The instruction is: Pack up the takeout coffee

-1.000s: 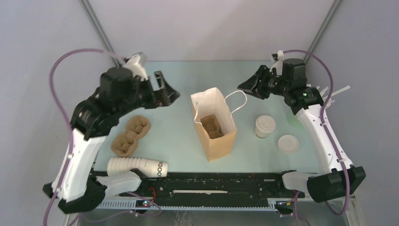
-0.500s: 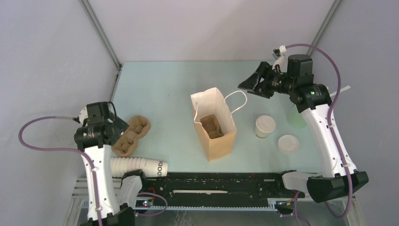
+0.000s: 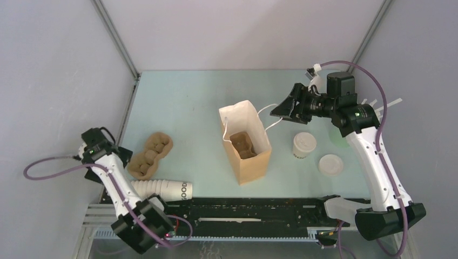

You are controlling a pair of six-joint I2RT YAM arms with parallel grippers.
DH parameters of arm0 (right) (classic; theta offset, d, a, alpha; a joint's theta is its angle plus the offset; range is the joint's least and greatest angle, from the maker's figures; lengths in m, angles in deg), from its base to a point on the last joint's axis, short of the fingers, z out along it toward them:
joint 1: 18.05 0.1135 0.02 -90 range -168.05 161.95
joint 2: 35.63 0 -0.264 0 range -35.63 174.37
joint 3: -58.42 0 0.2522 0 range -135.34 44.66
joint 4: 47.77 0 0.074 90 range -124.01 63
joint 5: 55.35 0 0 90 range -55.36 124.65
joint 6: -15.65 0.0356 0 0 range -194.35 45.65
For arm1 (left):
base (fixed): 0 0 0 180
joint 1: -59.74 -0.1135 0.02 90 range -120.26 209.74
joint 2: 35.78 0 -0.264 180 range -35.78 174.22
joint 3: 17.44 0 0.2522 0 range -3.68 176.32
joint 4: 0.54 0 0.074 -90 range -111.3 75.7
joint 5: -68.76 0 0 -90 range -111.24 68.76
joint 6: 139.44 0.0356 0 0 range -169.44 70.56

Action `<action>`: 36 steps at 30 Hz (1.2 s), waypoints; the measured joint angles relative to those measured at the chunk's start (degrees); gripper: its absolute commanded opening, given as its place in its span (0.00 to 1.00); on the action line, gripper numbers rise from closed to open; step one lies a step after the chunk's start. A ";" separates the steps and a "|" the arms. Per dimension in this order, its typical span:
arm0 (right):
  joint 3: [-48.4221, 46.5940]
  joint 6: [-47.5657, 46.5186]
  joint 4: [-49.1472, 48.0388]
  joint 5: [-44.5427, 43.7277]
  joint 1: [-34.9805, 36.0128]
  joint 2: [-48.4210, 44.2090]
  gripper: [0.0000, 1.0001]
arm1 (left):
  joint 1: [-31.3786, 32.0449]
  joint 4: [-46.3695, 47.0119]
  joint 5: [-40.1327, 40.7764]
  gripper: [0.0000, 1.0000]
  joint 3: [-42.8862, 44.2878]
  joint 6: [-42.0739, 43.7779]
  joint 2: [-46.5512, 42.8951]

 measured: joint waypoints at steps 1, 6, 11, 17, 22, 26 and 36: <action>0.00 -0.02 0.00 0.26 0.11 0.00 0.71 | -3.56 0.87 -2.27 1.00 -0.87 0.81 0.83; 0.00 -0.02 -0.11 0.98 0.15 0.09 0.71 | -9.84 5.62 -11.74 1.00 -6.01 2.21 1.53; 0.00 0.02 -0.17 1.66 0.13 0.50 0.71 | -11.56 7.65 -15.78 1.00 -6.45 2.51 3.93; 0.00 0.00 -0.15 1.97 -0.33 0.55 0.71 | -16.98 7.43 -13.42 1.00 -6.67 0.33 2.95; 0.00 0.00 -0.17 2.43 -0.28 0.72 0.70 | -17.11 6.69 -9.49 1.00 -6.67 -1.53 3.32; 0.00 0.02 -0.63 2.93 -0.22 1.22 0.70 | -18.36 7.06 -9.33 1.00 -7.61 -3.21 4.13; 0.00 0.00 -0.81 3.08 -0.04 1.33 0.70 | -20.61 7.06 -13.42 0.81 -12.52 -4.50 2.12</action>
